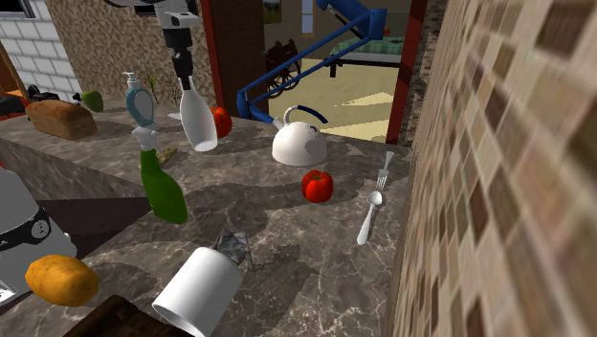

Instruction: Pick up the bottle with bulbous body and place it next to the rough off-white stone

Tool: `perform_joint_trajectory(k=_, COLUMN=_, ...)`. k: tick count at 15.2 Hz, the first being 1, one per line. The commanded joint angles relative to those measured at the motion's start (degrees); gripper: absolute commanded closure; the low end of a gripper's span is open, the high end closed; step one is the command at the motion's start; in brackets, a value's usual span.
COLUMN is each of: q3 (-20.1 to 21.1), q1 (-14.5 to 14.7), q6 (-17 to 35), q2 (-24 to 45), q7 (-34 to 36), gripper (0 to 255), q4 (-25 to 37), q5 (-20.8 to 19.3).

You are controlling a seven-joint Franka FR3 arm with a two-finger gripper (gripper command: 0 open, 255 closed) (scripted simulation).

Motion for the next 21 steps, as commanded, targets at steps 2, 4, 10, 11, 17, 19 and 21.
perform_joint_trajectory(k=2, q3=0.09, q1=0.03, q6=1.16, q2=0.40, q7=0.20, gripper=255, q4=-0.75, q5=-0.23)
perform_joint_trajectory(k=4, q3=0.09, q1=0.03, q6=1.16, q2=0.40, q7=0.20, gripper=255, q4=-0.75, q5=-0.24)
perform_joint_trajectory(k=10, q3=0.09, q1=0.04, q6=1.16, q2=0.41, q7=0.21, gripper=0, q4=-0.75, q5=-0.24)
perform_joint_trajectory(k=11, q3=0.09, q1=0.04, q6=1.16, q2=0.40, q7=0.20, gripper=0, q4=-0.75, q5=-0.23)
perform_joint_trajectory(k=17, q3=-0.28, q1=-0.09, q6=-4.55, q2=-1.50, q7=-0.56, gripper=0, q4=3.33, q5=0.75)
perform_joint_trajectory(k=19, q3=-0.39, q1=-0.11, q6=-6.05, q2=-1.86, q7=-0.70, gripper=0, q4=4.51, q5=0.92)
perform_joint_trajectory(k=21, q3=-0.39, q1=-0.11, q6=-6.05, q2=-1.86, q7=-0.70, gripper=0, q4=4.51, q5=0.92)
